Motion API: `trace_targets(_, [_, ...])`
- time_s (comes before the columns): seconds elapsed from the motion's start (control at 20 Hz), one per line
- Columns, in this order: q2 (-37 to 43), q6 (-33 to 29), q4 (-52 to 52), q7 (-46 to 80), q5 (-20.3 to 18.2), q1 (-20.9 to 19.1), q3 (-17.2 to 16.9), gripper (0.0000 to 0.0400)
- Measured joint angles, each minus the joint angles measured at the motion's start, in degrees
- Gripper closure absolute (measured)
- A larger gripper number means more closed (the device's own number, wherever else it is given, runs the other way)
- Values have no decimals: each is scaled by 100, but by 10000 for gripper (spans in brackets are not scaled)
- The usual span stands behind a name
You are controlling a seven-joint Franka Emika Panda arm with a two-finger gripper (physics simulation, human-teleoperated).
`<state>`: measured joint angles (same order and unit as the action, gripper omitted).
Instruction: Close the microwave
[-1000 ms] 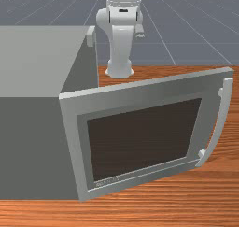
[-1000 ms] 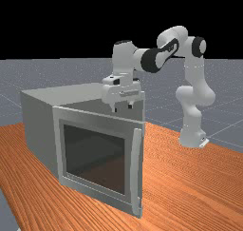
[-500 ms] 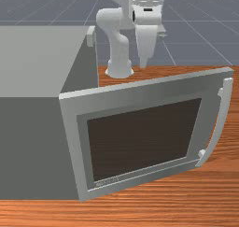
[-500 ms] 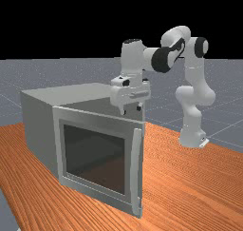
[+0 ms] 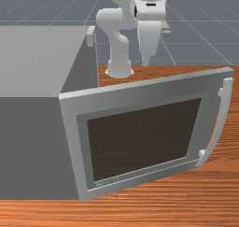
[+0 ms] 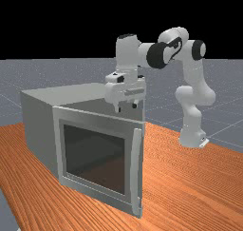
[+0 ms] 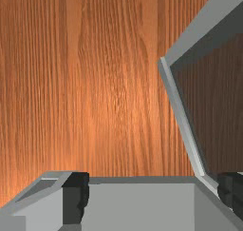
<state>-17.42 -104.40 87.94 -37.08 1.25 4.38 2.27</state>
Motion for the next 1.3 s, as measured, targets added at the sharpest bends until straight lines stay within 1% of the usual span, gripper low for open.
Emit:
trace_targets(0.15, [-263, 101, -377, -10, 9, -2, -6, 0])
trace_targets(0.4, [-740, 283, -1083, -109, -152, -63, 26, 0])
trace_targets(0.45, [-775, 315, -1128, 174, -16, 13, -30, 0])
trace_targets(0.75, [-837, 347, -1215, 268, 10, 147, 33, 0])
trace_targets(0.8, [-718, 73, -977, 264, 34, 154, 35, 0])
trace_targets(0.9, [-677, -33, -896, 294, 47, 174, 40, 0])
trace_targets(0.95, [-531, -460, -589, 324, 90, 184, 32, 0])
trace_targets(1.0, [-324, -1179, -113, 419, 204, 201, 7, 0])
trace_targets(1.1, [-250, -1434, 86, 443, 233, 208, 0, 0])
trace_targets(1.15, [-168, -1811, 316, 522, 323, 224, -23, 0])
trace_targets(1.2, [-191, -1630, 252, 455, 249, 212, -4, 0])
trace_targets(1.25, [-294, -1180, -6, 374, 155, 198, 19, 0])
trace_targets(1.3, [-194, -1480, 193, 417, 208, 206, 7, 0])
